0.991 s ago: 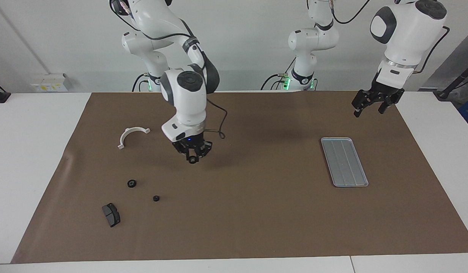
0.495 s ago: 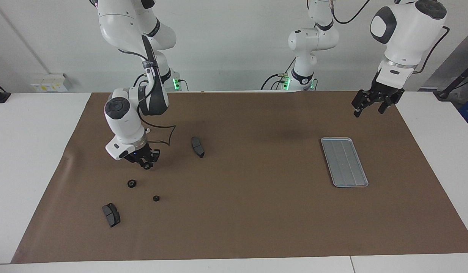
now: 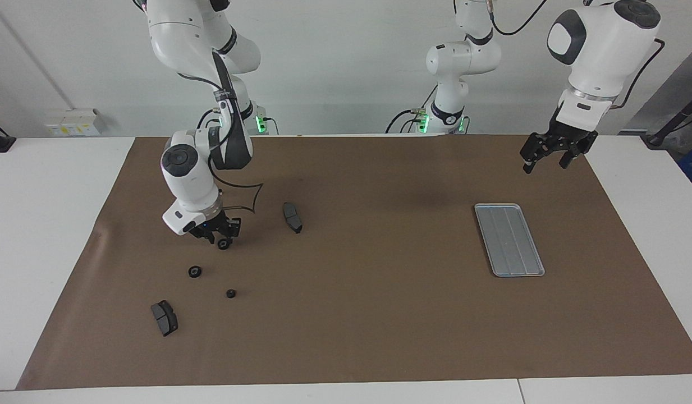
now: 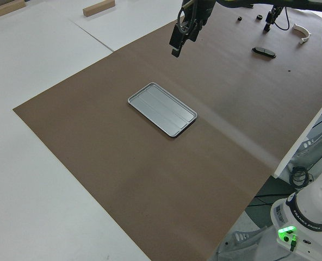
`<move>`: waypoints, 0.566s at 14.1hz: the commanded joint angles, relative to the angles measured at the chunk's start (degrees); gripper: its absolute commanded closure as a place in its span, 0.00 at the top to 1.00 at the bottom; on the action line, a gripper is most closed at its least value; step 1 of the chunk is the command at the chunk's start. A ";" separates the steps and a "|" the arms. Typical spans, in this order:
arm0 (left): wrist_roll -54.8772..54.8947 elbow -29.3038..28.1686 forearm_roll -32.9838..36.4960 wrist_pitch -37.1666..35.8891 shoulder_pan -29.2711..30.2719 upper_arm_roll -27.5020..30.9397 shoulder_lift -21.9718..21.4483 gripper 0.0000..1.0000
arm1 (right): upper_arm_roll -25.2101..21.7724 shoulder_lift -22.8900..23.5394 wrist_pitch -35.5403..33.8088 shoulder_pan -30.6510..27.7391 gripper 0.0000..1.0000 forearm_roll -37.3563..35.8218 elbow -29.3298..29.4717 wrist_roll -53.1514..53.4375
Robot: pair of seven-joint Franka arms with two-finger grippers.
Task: Place bearing gear from tray to pile
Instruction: 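Lower the gear beside the pile and open the right gripper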
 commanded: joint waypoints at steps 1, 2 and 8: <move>0.57 -1.05 -0.92 0.04 0.46 -0.19 -1.37 1.00 | 0.29 -2.01 0.11 -0.24 1.00 1.12 1.37 -0.42; 0.57 -1.05 -0.92 0.04 0.46 -0.19 -1.29 1.00 | 0.21 -2.53 -0.07 -0.24 1.00 1.12 2.26 -0.42; 0.57 -1.05 -0.92 0.04 0.46 -0.19 -1.37 1.00 | -0.15 -7.27 -5.58 -4.10 1.00 0.77 8.32 0.46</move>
